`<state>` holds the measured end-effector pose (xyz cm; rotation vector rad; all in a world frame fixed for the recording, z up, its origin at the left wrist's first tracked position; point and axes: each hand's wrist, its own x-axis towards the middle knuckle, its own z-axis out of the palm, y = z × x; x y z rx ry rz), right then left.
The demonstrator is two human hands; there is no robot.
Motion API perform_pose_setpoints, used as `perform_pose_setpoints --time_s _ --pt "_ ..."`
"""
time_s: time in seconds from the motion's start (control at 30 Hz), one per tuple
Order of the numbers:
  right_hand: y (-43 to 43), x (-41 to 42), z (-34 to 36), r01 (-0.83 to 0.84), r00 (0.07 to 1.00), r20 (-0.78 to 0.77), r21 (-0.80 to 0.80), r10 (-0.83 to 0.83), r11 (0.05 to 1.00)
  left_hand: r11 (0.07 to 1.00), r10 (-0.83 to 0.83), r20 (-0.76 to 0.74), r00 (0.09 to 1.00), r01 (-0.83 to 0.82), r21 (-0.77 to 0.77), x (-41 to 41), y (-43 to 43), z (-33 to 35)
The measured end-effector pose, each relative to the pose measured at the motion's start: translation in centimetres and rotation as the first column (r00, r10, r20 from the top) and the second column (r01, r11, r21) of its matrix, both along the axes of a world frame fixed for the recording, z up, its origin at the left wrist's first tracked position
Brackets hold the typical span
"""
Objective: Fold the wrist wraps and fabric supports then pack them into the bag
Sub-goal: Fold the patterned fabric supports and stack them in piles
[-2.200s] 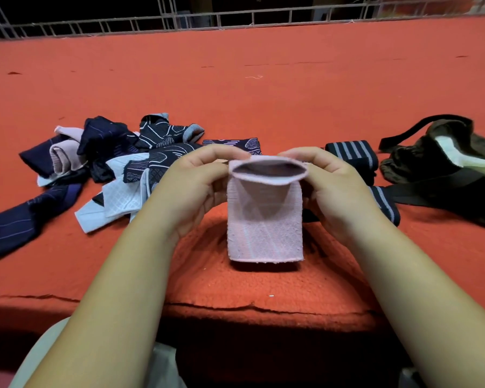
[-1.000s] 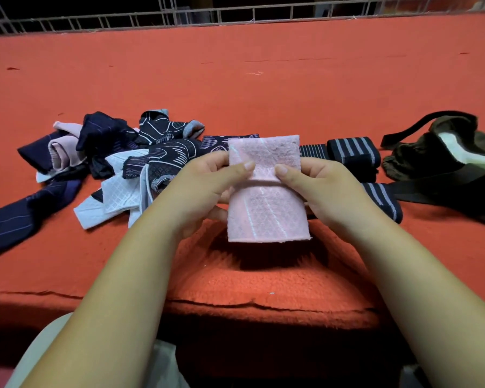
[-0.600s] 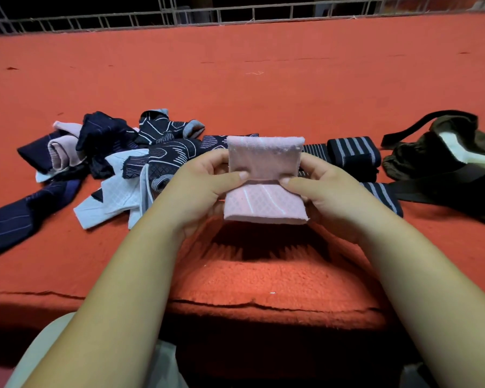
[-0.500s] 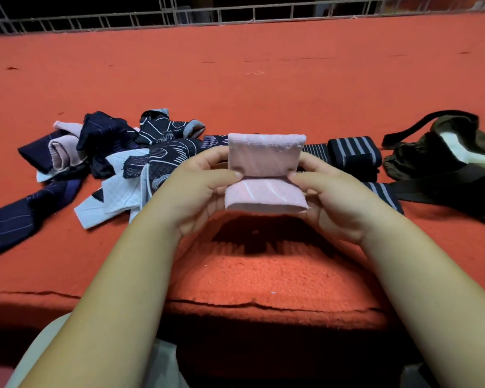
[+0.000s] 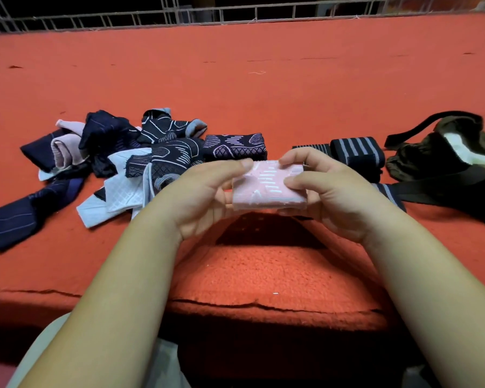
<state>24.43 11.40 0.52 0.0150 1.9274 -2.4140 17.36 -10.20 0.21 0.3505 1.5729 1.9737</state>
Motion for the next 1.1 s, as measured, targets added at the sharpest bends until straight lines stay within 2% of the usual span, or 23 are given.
perform_pose_setpoints --time_s 0.1,0.2,0.27,0.33,0.4,0.5,0.57,0.63,0.7,0.8,0.93,1.1 --pt "0.4 -0.2 -0.4 0.049 0.996 -0.089 0.228 -0.03 0.972 0.998 0.026 -0.026 0.999 -0.027 -0.05 0.5 0.0 0.1" --pt "0.0 -0.2 -0.4 0.151 0.98 -0.181 0.435 -0.078 0.888 0.962 0.109 -0.169 0.98 -0.147 -0.229 0.0 -0.3 -0.2" --pt "-0.4 0.0 -0.3 0.191 0.971 -0.223 0.518 -0.084 0.834 0.916 0.164 -0.265 0.95 -0.246 -0.316 -0.3 -0.3 -0.6" --pt "-0.9 -0.1 -0.4 0.235 0.965 -0.237 0.584 -0.113 0.777 0.888 0.213 -0.299 0.93 -0.312 -0.338 -0.3 0.0 -0.8" --pt "-1.2 -0.3 -0.8 0.281 0.956 -0.247 0.599 -0.162 0.75 0.866 0.263 -0.31 0.914 -0.365 -0.341 -0.1 0.4 -0.9" --pt "-1.6 -0.8 -1.6 0.344 0.937 -0.247 0.54 -0.246 0.768 0.817 0.318 -0.366 0.875 -0.449 -0.363 0.0 0.8 -0.8" --pt "-1.9 -1.1 -2.1 0.413 0.911 -0.266 0.583 -0.316 0.7 0.802 0.348 -0.386 0.855 -0.484 -0.35 0.0 0.8 -0.7" --pt "-2.0 -1.5 -2.4 0.461 0.887 -0.28 0.606 -0.369 0.648 0.81 0.338 -0.411 0.846 -0.484 -0.33 0.1 0.6 -0.5" --pt "-2.2 -1.9 -2.0 0.482 0.875 -0.277 0.576 -0.397 0.66 0.816 0.296 -0.463 0.835 -0.473 -0.332 0.2 0.2 -0.2" --pt "-2.6 -2.7 -0.6 0.473 0.881 -0.272 0.527 -0.388 0.706 0.805 0.301 -0.543 0.784 -0.514 -0.297 0.3 0.1 0.7" --pt "-3.1 -4.7 2.1 0.458 0.888 -0.322 0.557 -0.329 0.692 0.726 0.289 -0.678 0.676 -0.616 -0.305 -1.3 0.2 3.0" --pt "-3.4 -9.1 3.7 0.407 0.913 -0.299 0.63 -0.276 0.661 0.649 0.232 -0.74 0.631 -0.667 -0.365 -5.0 0.1 4.7"
